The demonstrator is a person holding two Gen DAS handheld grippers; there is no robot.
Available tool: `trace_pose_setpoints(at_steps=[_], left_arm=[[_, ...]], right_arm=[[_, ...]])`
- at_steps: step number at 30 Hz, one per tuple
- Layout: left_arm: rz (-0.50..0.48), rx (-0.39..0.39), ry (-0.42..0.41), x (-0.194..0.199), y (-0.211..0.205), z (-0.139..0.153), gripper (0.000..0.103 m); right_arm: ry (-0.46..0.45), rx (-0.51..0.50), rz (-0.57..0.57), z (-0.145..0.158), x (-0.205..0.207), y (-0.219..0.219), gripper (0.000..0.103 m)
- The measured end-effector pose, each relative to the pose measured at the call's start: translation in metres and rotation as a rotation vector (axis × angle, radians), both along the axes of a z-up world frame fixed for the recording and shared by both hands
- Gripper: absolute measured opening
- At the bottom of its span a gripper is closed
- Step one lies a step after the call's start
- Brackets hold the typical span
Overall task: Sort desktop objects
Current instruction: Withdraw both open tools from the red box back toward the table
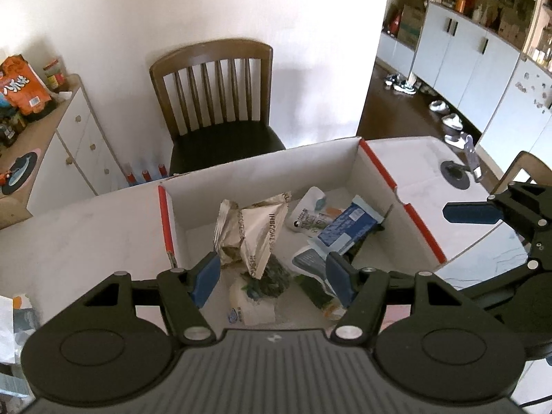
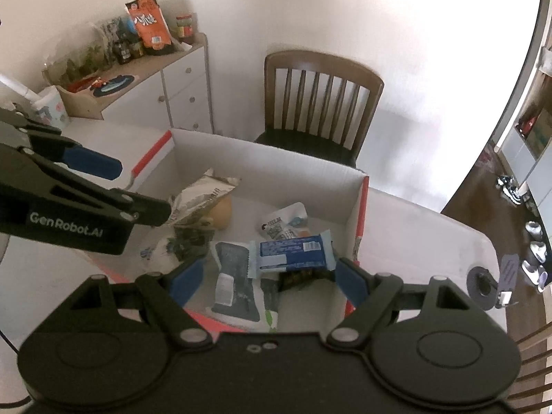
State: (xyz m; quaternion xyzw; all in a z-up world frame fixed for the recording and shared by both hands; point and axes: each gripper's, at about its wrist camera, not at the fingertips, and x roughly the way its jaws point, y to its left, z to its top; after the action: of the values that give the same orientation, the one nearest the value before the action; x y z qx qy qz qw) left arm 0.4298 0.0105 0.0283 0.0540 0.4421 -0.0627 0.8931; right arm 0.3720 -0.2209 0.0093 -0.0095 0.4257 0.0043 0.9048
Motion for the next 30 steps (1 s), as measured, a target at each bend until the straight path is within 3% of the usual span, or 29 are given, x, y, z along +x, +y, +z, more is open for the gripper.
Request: trace_pose_setpoints(at_steps=[12, 20, 23, 30], left_arm=[[-0.018, -0.026, -0.060, -0.047, 0.003, 0.022, 0.066], [-0.047, -0.026, -0.080, -0.076, 0.002, 0.022, 0.067], [-0.047, -0.044, -0.076, -0.084, 0.004, 0.019, 0.076], [-0.052, -0.063, -0.090, -0.098, 0.008, 0.017, 0.083]], right_arm=[[-0.044, 0.015, 0.015, 0.022, -0.038, 0.012, 0.085], [-0.080, 0.020, 0.019, 0.027, -0.066, 0.020, 0.093], [-0.104, 0.022, 0.017, 0.027, -0.077, 0.023, 0.095], [-0.155, 0.020, 0.010, 0.027, -0.102, 0.032, 0.099]])
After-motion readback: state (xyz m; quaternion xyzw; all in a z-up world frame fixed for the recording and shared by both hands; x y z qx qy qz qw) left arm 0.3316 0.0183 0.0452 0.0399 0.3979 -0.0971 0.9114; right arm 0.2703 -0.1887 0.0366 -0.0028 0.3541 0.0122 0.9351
